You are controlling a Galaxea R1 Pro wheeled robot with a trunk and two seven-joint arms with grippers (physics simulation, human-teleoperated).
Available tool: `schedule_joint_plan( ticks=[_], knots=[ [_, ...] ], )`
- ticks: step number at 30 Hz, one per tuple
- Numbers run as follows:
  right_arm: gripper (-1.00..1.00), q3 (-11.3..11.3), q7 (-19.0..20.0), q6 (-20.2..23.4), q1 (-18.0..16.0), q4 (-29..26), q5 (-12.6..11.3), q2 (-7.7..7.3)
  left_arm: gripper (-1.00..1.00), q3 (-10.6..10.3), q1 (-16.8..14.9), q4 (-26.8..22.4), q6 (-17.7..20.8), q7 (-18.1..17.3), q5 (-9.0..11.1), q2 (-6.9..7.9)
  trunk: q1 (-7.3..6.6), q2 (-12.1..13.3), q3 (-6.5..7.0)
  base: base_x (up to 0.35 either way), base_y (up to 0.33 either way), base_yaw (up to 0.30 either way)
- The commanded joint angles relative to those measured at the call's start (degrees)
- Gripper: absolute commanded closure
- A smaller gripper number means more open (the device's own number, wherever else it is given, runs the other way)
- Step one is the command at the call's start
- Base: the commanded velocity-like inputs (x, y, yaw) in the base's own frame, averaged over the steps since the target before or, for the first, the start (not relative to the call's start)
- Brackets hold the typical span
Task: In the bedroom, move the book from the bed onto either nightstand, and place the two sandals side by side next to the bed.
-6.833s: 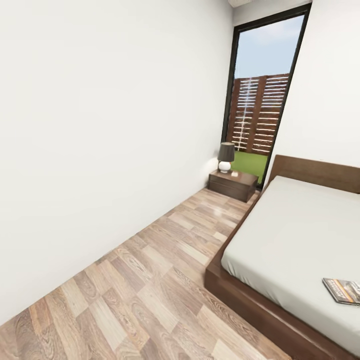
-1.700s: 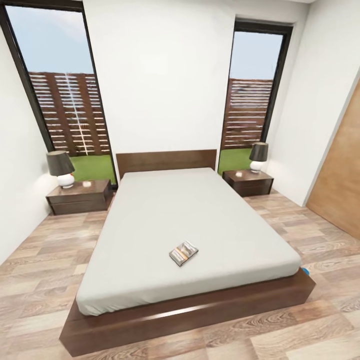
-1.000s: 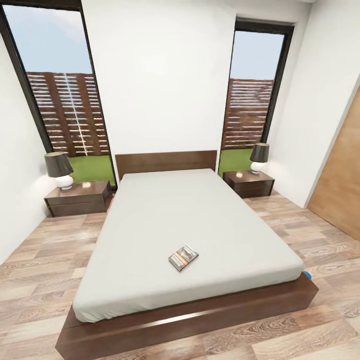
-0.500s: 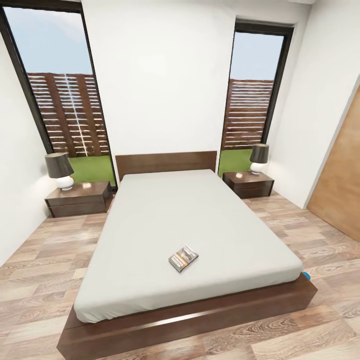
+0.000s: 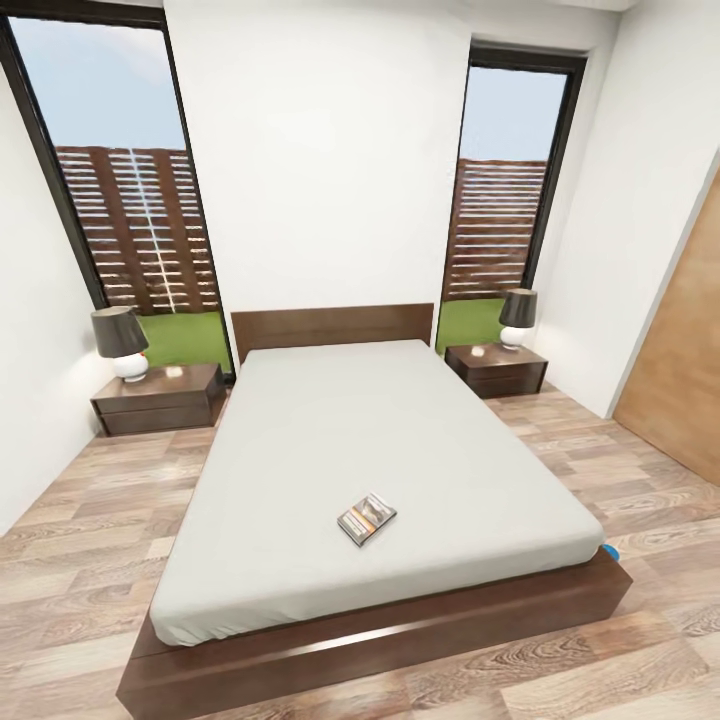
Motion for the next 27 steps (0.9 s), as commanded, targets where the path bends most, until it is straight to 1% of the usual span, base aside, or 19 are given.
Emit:
schedule_joint_plan(
  ticks=[1,27],
  knots=[
    [-1.00,-0.48,0.49,0.28,-0.03,-0.12,0.60,0.06,-1.00,-0.50,-0.03,-0.03,-0.12,0.23,0.38,0.02,-0.21,0.34,0.09,0.000,0.000,0.000],
    [-1.00,-0.48,0.49,0.27,-0.03,-0.12,0.60,0.06,-1.00,-0.50,-0.03,-0.01,-0.12,0.23,0.32,0.02,-5.92,10.77,4.76,0.000,0.000,0.000]
  ],
)
